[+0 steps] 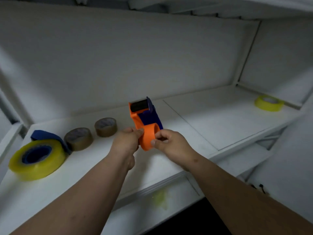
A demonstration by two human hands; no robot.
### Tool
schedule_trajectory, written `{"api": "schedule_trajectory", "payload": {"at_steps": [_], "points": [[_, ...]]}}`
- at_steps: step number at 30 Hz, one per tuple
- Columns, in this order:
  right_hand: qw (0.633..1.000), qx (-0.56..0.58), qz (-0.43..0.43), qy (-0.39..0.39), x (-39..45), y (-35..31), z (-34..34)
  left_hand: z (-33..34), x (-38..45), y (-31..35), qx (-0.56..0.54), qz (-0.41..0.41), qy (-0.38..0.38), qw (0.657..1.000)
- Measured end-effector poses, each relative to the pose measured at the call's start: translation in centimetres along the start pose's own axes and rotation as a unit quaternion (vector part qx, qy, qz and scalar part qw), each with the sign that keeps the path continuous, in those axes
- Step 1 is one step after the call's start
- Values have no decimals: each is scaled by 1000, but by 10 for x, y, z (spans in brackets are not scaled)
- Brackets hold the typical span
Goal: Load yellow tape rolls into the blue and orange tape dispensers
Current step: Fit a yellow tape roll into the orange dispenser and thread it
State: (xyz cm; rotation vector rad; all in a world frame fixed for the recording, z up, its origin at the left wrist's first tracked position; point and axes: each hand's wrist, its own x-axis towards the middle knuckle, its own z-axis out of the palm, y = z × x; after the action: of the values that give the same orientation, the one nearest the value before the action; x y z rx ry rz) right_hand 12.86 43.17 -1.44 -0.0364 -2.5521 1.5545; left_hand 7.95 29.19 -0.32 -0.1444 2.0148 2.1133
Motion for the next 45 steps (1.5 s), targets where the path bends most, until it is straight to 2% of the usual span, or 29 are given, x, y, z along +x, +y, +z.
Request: {"api": "schedule_trajectory", "payload": {"at_steps": [10,19,26,34,38,45], "points": [[992,4,67,107,-38,92,-196,221,-22,-11,22,-11,-94,995],[978,-56,102,174,-18,166,-309,363,16,-20,35,-55,-162,985],[968,-136,129,167,22,214,-383,457,71,-23,26,-87,-203,975],[953,-181,180,161,53,282,-475,534,118,-28,8,-103,-164,981],[936,-278,171,136,89,322,-526,569,136,-31,-10,-104,-98,990],[877,-451,116,115,136,361,-577,597,150,-32,-46,-120,-20,991]]}}
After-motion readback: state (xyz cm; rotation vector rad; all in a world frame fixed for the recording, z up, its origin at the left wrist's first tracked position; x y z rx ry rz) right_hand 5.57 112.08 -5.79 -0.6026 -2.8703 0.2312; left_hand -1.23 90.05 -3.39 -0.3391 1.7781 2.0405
